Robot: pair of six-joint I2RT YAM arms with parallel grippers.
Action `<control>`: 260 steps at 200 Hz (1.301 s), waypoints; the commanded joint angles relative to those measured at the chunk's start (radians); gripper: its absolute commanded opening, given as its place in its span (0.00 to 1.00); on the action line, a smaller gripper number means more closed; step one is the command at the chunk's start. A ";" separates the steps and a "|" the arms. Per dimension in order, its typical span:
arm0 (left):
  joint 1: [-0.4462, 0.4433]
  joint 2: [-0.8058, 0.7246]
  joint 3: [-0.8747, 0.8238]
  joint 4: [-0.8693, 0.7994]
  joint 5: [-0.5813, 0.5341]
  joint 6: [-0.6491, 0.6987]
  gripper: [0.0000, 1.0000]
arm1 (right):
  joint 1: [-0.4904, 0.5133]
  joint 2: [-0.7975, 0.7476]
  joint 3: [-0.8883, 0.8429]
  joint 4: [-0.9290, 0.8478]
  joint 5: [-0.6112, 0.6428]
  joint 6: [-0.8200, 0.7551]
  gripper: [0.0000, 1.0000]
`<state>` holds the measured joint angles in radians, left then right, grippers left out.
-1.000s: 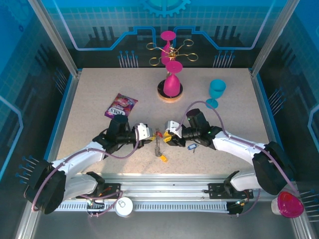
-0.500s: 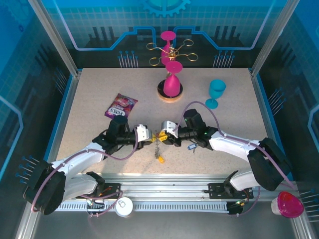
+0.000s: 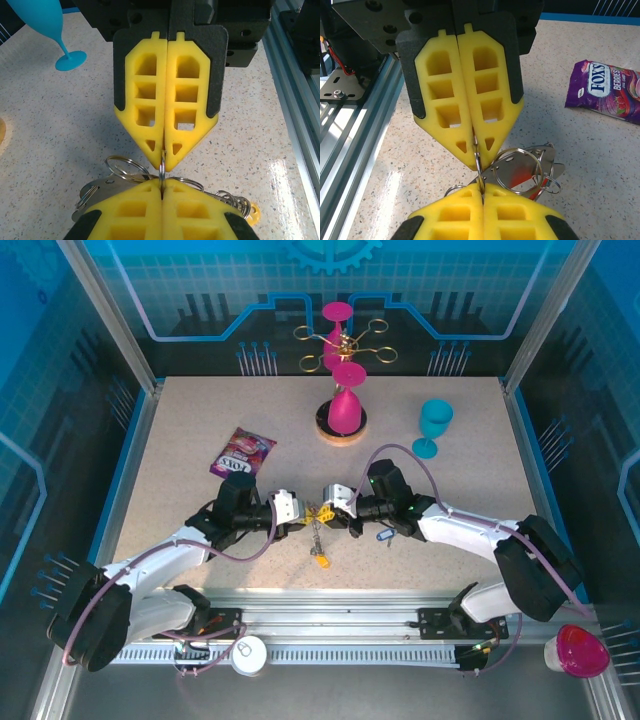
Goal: Put the keys on the keyring
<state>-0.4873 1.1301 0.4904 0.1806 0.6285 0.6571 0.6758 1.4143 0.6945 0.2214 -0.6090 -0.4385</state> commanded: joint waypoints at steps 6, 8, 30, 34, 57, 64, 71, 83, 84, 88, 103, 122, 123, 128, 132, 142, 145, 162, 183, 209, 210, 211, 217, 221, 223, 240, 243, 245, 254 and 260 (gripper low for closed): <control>-0.006 -0.001 0.002 0.023 0.065 0.000 0.02 | 0.028 0.015 0.045 -0.005 -0.020 -0.033 0.00; -0.006 -0.001 0.002 0.022 0.065 -0.001 0.03 | 0.028 0.015 0.046 -0.008 -0.020 -0.036 0.00; -0.005 0.000 0.004 0.021 0.065 -0.002 0.02 | 0.034 0.020 0.054 -0.016 -0.019 -0.038 0.02; -0.006 0.000 0.005 0.020 0.065 -0.003 0.01 | 0.035 0.021 0.055 -0.013 -0.017 -0.036 0.06; -0.006 -0.001 0.004 0.019 0.062 -0.002 0.00 | 0.037 0.024 0.057 -0.010 -0.014 -0.033 0.10; -0.005 -0.003 0.004 0.017 0.060 -0.002 0.00 | 0.038 0.024 0.057 -0.010 -0.014 -0.034 0.10; -0.006 -0.004 0.004 0.017 0.060 -0.001 0.00 | 0.037 0.025 0.056 -0.010 -0.013 -0.035 0.08; -0.006 -0.004 0.004 0.016 0.060 -0.001 0.00 | 0.037 0.023 0.056 -0.011 -0.014 -0.036 0.05; -0.006 -0.003 0.004 0.016 0.059 -0.001 0.00 | 0.038 0.024 0.056 -0.011 -0.014 -0.036 0.05; -0.006 -0.004 0.004 0.017 0.060 -0.002 0.00 | 0.037 0.023 0.056 -0.013 -0.014 -0.037 0.03; -0.007 -0.004 0.004 0.017 0.060 -0.003 0.03 | 0.038 0.022 0.060 -0.022 -0.015 -0.041 0.00; -0.006 -0.005 0.004 0.017 0.062 -0.003 0.11 | 0.040 0.021 0.071 -0.055 -0.010 -0.064 0.00; -0.006 -0.004 0.004 0.016 0.062 -0.004 0.11 | 0.040 0.021 0.072 -0.057 -0.009 -0.066 0.00; -0.007 -0.005 0.004 0.015 0.063 -0.004 0.13 | 0.043 0.023 0.078 -0.076 -0.006 -0.077 0.00; -0.008 -0.004 0.004 0.016 0.065 -0.003 0.13 | 0.044 0.024 0.084 -0.090 -0.003 -0.085 0.00; -0.008 -0.005 0.005 0.012 0.068 -0.003 0.14 | 0.048 0.027 0.095 -0.118 0.005 -0.104 0.00; -0.007 -0.005 0.005 0.010 0.069 -0.003 0.15 | 0.049 0.029 0.099 -0.126 0.006 -0.110 0.00; -0.009 -0.003 0.007 0.007 0.074 -0.003 0.15 | 0.053 0.034 0.115 -0.154 0.012 -0.129 0.00; -0.010 -0.005 0.010 -0.004 0.076 0.005 0.11 | 0.059 0.041 0.131 -0.180 0.021 -0.148 0.00; -0.012 -0.010 0.012 -0.014 0.078 0.011 0.05 | 0.071 0.058 0.162 -0.248 0.053 -0.191 0.00; -0.012 -0.010 0.012 -0.014 0.078 0.012 0.04 | 0.072 0.060 0.164 -0.250 0.055 -0.192 0.00; -0.011 -0.009 0.011 -0.015 0.077 0.012 0.04 | 0.073 0.061 0.165 -0.253 0.057 -0.194 0.00; -0.012 -0.010 0.011 -0.016 0.079 0.014 0.01 | 0.076 0.064 0.172 -0.269 0.062 -0.203 0.00; -0.013 -0.011 0.013 -0.020 0.079 0.016 0.00 | 0.077 0.067 0.177 -0.275 0.065 -0.206 0.00; -0.013 -0.011 0.013 -0.020 0.078 0.017 0.00 | 0.077 0.067 0.178 -0.277 0.066 -0.208 0.00; -0.013 -0.018 0.010 -0.020 0.063 0.030 0.00 | 0.076 0.058 0.169 -0.251 0.075 -0.192 0.00; -0.014 -0.022 0.009 -0.019 0.059 0.034 0.00 | 0.076 0.054 0.164 -0.240 0.078 -0.181 0.00; -0.015 -0.024 0.008 -0.018 0.056 0.035 0.00 | 0.075 0.051 0.159 -0.231 0.080 -0.177 0.05; -0.016 -0.033 0.001 -0.009 0.035 0.041 0.00 | 0.066 0.031 0.128 -0.186 0.088 -0.145 0.17; -0.018 -0.044 -0.006 0.000 0.017 0.047 0.00 | 0.059 0.013 0.104 -0.150 0.095 -0.120 0.20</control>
<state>-0.4873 1.1290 0.4908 0.1379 0.6392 0.6621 0.7307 1.4662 0.8318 -0.0246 -0.5308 -0.6006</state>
